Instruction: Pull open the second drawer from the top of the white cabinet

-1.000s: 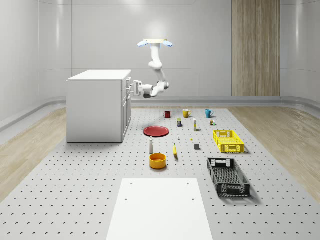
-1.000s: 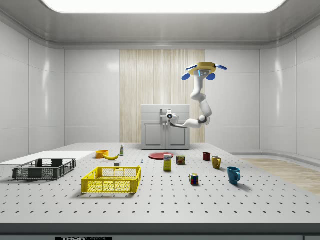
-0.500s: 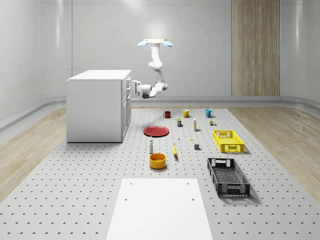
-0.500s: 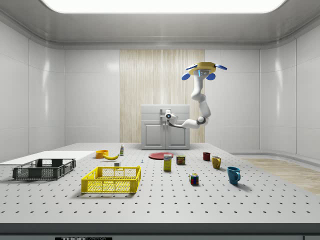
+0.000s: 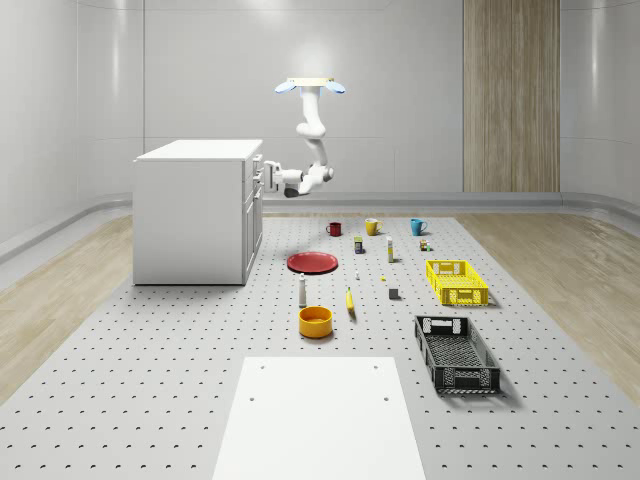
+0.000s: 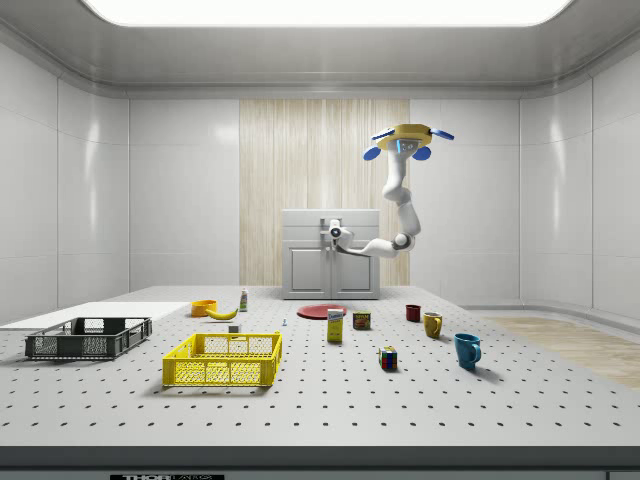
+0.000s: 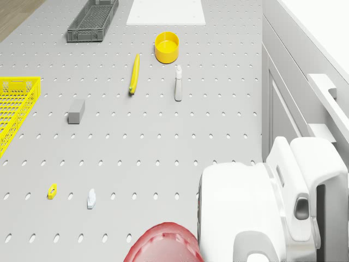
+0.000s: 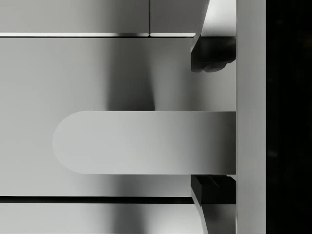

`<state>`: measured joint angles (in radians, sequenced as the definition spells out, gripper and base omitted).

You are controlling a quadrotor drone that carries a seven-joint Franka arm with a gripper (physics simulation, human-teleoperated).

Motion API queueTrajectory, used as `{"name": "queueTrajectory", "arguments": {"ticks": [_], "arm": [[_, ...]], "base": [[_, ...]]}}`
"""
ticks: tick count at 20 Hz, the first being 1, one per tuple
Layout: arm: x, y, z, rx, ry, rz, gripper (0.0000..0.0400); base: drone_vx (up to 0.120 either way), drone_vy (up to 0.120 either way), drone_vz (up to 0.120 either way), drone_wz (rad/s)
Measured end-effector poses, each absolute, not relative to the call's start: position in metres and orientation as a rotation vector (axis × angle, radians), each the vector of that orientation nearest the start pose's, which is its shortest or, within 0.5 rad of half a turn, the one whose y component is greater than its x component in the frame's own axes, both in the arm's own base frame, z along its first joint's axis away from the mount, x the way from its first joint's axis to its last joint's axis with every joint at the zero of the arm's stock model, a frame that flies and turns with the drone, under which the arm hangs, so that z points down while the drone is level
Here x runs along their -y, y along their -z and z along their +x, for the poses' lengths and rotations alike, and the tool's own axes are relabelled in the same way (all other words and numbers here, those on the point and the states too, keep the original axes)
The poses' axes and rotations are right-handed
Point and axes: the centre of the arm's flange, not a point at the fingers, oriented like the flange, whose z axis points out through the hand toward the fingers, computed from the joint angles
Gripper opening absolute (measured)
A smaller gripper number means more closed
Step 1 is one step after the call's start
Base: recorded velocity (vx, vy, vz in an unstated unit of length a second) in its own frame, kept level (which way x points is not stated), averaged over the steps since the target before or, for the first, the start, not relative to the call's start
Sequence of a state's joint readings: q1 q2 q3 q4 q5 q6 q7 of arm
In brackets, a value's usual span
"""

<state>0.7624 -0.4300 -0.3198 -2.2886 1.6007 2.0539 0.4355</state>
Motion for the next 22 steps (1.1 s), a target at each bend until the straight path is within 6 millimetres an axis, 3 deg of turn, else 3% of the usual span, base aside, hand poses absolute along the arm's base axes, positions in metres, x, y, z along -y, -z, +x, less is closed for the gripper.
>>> {"name": "queueTrajectory", "arguments": {"ticks": [2, 4, 10, 22], "arm": [[-0.228, -0.586, 0.403, -0.609, -0.614, -1.482, 0.018], [-0.227, -0.593, 0.403, -0.648, -0.648, -1.491, 0.0231], [-0.227, -0.585, 0.404, -0.611, -0.613, -1.493, 0.0155], [-0.203, -0.586, 0.404, -0.615, -0.617, -1.5, 0.0159]], "base": [[0.0, 0.0, 0.0, 0.0], [0.0, 0.0, 0.0, 0.0], [0.0, 0.0, 0.0, 0.0], [0.0, 0.0, 0.0, 0.0]]}}
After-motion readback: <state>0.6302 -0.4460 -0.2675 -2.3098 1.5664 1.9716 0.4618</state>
